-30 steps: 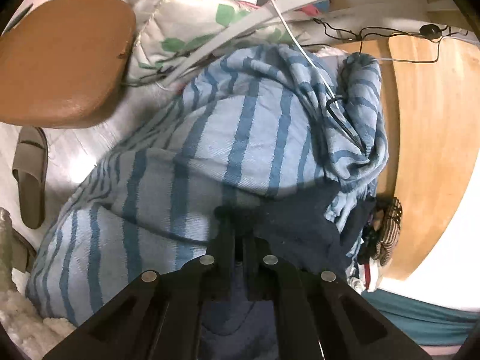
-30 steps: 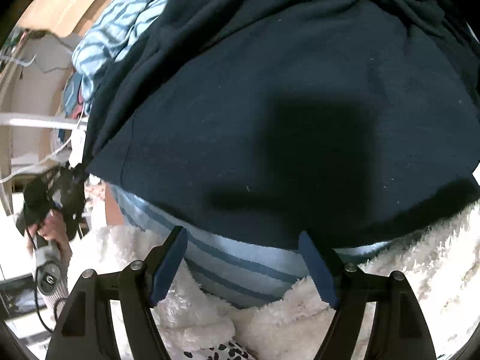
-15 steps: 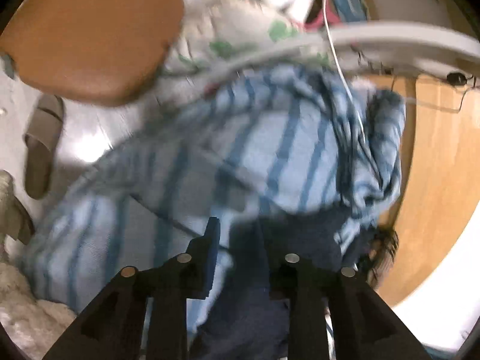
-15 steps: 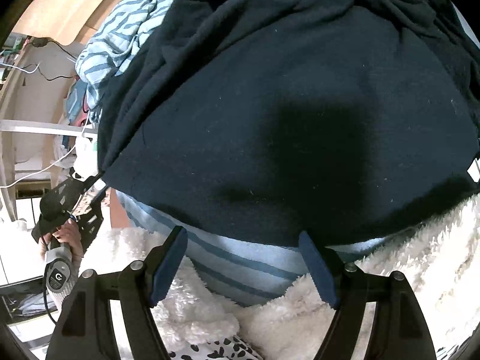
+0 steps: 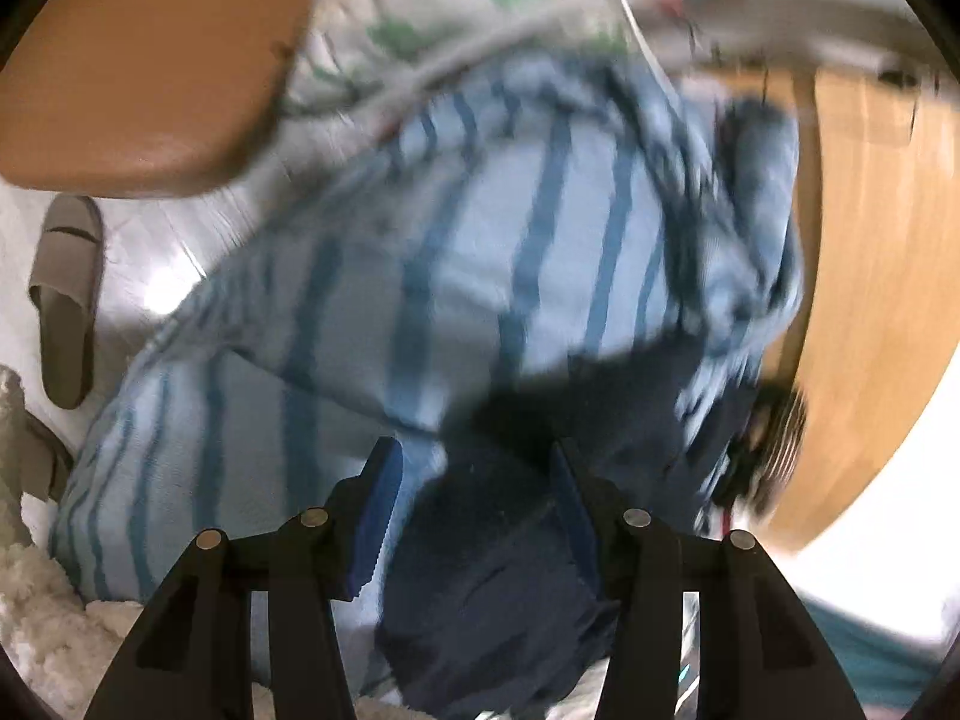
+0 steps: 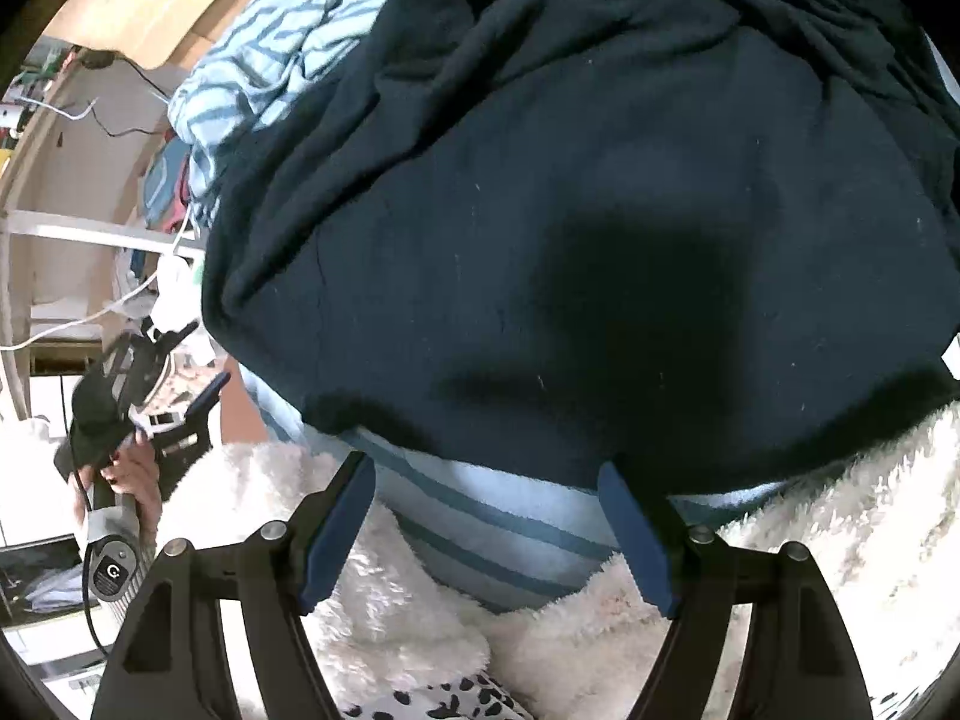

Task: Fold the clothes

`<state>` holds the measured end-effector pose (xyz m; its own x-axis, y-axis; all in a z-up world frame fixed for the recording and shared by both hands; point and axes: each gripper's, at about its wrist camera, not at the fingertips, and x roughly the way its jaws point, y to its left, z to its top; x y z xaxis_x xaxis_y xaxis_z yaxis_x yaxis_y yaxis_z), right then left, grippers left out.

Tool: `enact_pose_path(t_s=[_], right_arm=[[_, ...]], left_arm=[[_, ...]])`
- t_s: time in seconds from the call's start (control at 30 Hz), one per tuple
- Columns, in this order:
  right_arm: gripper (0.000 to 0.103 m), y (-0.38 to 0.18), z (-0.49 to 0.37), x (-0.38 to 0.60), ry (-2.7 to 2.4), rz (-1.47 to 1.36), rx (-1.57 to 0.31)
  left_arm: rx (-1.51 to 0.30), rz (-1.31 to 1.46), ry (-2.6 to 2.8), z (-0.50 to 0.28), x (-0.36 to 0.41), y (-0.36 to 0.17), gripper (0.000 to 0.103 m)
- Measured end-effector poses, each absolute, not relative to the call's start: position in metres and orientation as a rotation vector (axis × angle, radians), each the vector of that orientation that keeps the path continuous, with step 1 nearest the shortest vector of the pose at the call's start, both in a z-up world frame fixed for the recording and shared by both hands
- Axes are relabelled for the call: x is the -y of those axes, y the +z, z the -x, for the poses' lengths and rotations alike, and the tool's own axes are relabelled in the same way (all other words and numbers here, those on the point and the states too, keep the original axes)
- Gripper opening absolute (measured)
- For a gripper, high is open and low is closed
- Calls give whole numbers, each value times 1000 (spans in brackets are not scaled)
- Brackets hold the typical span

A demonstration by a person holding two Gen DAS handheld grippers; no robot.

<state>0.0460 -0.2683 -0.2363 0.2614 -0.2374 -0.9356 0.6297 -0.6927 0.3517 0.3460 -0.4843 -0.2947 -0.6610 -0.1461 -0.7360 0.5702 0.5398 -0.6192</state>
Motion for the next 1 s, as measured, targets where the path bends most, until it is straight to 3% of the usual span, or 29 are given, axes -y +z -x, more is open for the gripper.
enact_pose_path(t_s=[0.1,0.17,0.57,0.6,0.63,0.67,0.73,0.8,0.83,0.9,0.93,1.0], right_arm=[[80,-240,-44,266,-1524,-1825,-363],[80,-239,-42,265,-1529,-1826,-366],[80,-240,-44,265,-1516,-1830,-351],[80,-240,-44,265,-1511,-1832,-352],[80,-241,-45,266,-1507,-1832,-355],[80,-241,-46,266,-1504,-1832,-359],[80,-242,-47,267,-1499,-1831,-367],[80,-241,-48,267,-1499,-1831,-372],[80,-241,-48,268,-1499,-1833,-374],[80,-242,-47,268,-1501,-1838,-377],[80,-241,-47,268,-1502,-1840,-378],[80,-242,-47,268,-1502,-1844,-378]], left_arm=[[-1988,-375,-1186,-334,486,-302,51],[-1935,-376,-1186,-335,485,-301,5],[-1884,-320,-1256,-365,488,-286,3],[-1881,-345,-1252,-362,489,-287,4],[-1877,-369,-1248,-358,490,-287,12],[-1868,-386,-1254,-355,492,-287,31],[-1862,-398,-1277,-348,494,-287,55],[-1863,-410,-1309,-342,495,-287,55],[-1855,-433,-1314,-338,496,-287,53],[-1843,-476,-1319,-333,499,-289,28],[-1841,-495,-1319,-331,500,-290,10],[-1836,-501,-1339,-329,499,-290,5]])
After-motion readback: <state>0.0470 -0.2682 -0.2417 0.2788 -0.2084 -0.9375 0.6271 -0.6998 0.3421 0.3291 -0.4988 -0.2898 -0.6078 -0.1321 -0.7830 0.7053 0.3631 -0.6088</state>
